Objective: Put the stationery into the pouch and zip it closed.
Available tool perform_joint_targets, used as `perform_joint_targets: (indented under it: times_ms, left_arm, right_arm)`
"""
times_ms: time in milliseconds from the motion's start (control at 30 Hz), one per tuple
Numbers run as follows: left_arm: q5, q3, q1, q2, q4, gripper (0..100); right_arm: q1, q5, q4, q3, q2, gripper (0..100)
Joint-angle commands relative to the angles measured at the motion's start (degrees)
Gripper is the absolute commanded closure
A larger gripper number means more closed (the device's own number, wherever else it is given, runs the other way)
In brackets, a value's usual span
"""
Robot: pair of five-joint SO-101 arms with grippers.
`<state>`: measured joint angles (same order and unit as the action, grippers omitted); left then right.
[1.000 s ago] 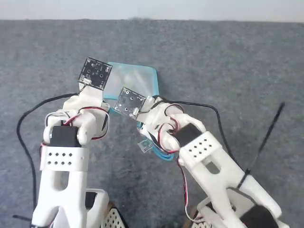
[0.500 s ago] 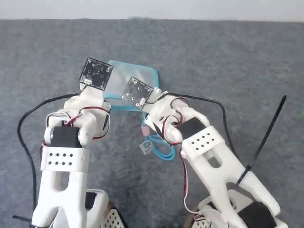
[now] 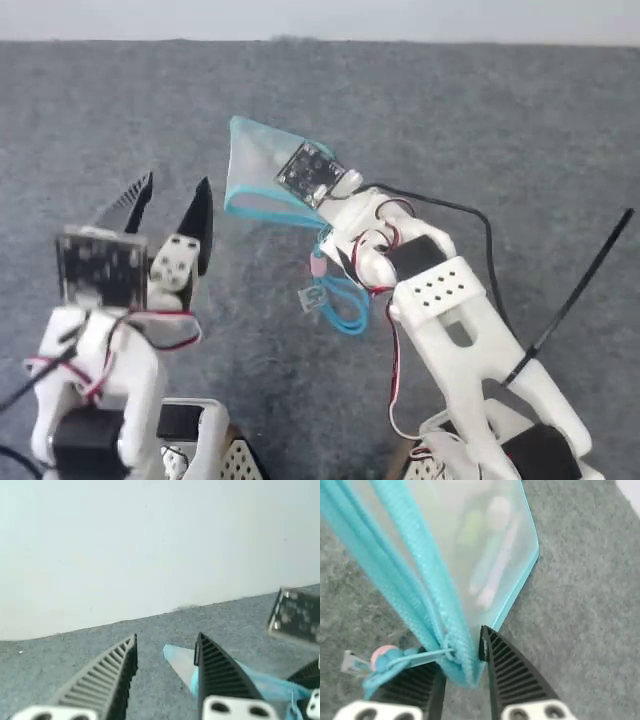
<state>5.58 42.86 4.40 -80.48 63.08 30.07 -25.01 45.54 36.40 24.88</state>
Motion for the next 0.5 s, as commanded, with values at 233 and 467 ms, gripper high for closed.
perform_joint_targets:
  times_ms: [233,467]
  left_arm:
    - [-0.70,19.74,-8.88,-12.40,0.00,82]
    - [1.05,26.07,-15.47,-12.66,-3.34,78]
  right_arm:
    - [-1.01,9.05,14.11,-18.55,0.13,99.1]
    - [-0.84,10.02,14.90,-18.73,0.04,99.1]
